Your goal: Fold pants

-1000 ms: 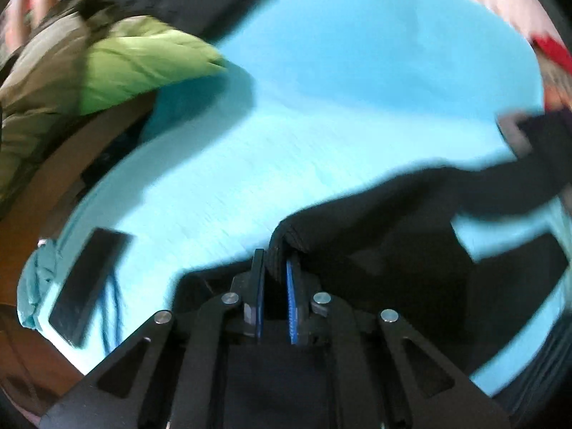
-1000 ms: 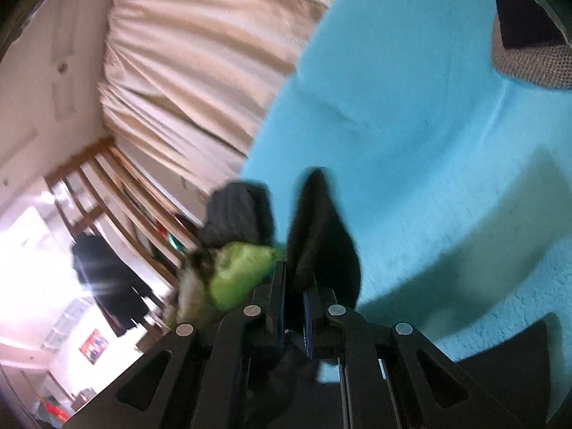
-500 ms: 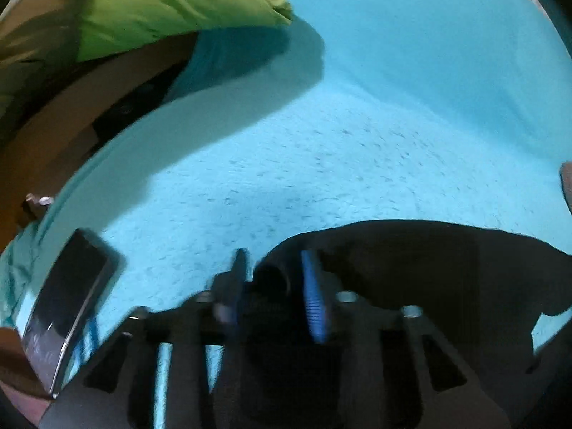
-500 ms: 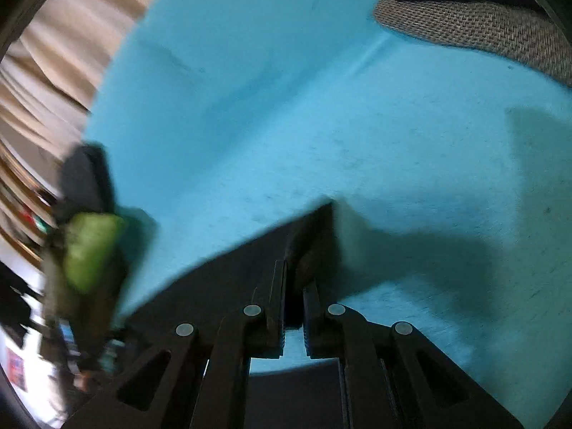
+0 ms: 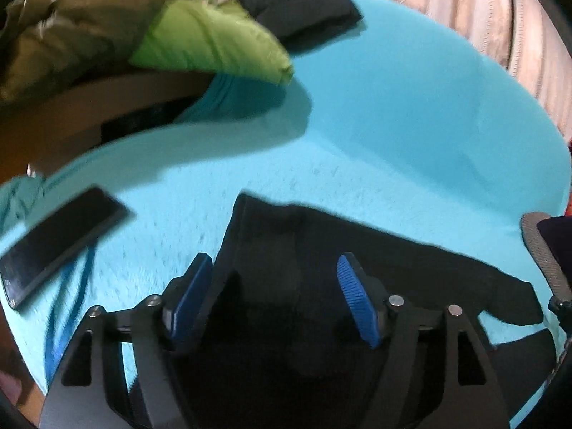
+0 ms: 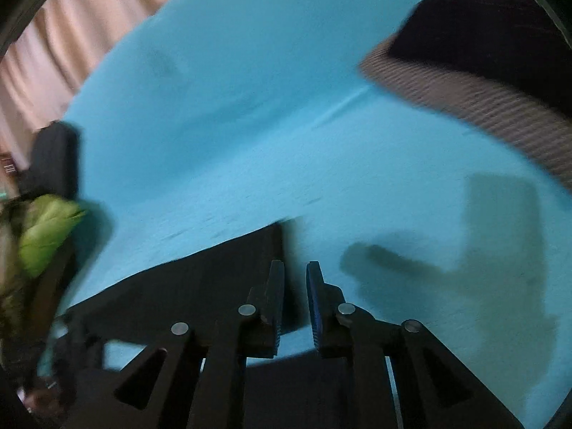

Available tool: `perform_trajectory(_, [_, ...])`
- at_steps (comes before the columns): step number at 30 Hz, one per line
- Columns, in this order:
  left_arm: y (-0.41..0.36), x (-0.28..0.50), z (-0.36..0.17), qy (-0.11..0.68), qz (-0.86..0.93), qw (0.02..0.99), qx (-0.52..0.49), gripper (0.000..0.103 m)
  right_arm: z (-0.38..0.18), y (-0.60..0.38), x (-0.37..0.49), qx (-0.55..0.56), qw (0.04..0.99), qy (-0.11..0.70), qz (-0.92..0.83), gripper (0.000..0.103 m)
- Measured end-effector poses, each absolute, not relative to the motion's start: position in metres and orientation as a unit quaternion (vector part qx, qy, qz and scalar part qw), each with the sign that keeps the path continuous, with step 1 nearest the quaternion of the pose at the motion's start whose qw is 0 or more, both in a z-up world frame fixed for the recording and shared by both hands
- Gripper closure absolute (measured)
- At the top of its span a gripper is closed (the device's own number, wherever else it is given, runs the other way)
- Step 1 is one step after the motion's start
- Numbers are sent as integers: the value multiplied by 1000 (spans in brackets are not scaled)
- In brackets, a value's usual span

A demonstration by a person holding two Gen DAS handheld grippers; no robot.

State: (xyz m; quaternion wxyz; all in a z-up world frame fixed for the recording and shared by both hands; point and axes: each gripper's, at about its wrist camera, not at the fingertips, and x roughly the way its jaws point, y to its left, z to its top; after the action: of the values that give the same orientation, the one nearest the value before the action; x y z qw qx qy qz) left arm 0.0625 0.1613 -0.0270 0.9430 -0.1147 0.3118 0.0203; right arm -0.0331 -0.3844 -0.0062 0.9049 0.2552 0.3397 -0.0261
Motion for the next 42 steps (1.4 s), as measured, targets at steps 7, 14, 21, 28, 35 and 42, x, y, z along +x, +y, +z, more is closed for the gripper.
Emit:
perform_trajectory(7, [171, 78, -41, 368, 21, 917, -153, 24, -31, -369, -8, 228, 871, 434, -38, 92])
perform_trajectory(14, [170, 80, -41, 370, 24, 917, -147, 23, -31, -405, -39, 374, 847, 377, -40, 60])
perform_trajectory(21, [169, 73, -39, 367, 22, 918, -150, 22, -49, -418, -39, 483, 783, 389, -49, 61])
perform_trajectory(28, [171, 75, -40, 366, 20, 918, -150, 21, -46, -408, -24, 484, 755, 436, -69, 46])
perform_trajectory(35, [172, 75, -40, 364, 19, 918, -153, 21, -50, -409, -20, 454, 792, 398, -91, 88])
perform_trajectory(42, [171, 77, -40, 370, 20, 917, -148, 19, -45, -421, -24, 407, 812, 392, -147, 103])
